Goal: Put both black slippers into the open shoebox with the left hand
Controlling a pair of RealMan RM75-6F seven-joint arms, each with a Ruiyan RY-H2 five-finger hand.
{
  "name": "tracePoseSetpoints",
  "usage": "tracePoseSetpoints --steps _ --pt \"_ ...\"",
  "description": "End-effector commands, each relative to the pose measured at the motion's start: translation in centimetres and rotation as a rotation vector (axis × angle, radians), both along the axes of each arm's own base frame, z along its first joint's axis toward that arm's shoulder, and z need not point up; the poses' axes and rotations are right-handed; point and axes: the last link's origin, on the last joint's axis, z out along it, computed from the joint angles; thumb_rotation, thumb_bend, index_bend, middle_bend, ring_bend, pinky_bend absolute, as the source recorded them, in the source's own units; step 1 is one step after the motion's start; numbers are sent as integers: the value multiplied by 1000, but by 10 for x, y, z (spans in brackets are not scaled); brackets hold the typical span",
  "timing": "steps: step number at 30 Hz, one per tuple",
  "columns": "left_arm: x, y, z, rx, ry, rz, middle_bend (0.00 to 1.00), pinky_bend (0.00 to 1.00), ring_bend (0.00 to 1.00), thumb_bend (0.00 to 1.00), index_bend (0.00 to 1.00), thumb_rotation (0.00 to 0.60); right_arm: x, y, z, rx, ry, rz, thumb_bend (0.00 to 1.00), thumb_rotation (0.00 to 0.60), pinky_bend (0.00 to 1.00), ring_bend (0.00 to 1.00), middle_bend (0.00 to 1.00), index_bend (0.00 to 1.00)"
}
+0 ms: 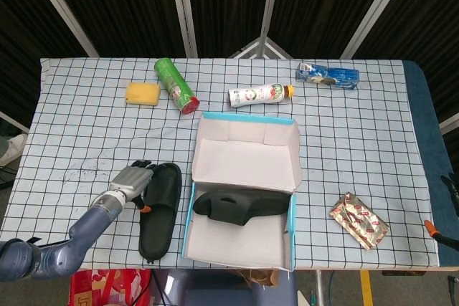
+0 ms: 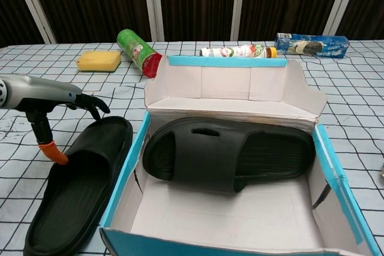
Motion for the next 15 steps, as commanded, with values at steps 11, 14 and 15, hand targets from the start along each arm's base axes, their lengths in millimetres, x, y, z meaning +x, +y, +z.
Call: tracePoseSetpoints --steps 11,14,15 --pt "1 5 -8 30 11 -28 186 0 0 249 230 600 0 0 0 2 3 -3 311 600 0 0 20 62" --pt "1 5 -10 39 15 -40 187 0 0 249 230 600 0 0 0 2 3 -4 311 600 0 0 20 62" --pt "1 5 -10 41 16 -42 184 0 0 249 230 600 0 0 0 2 2 -5 311 600 0 0 20 62"
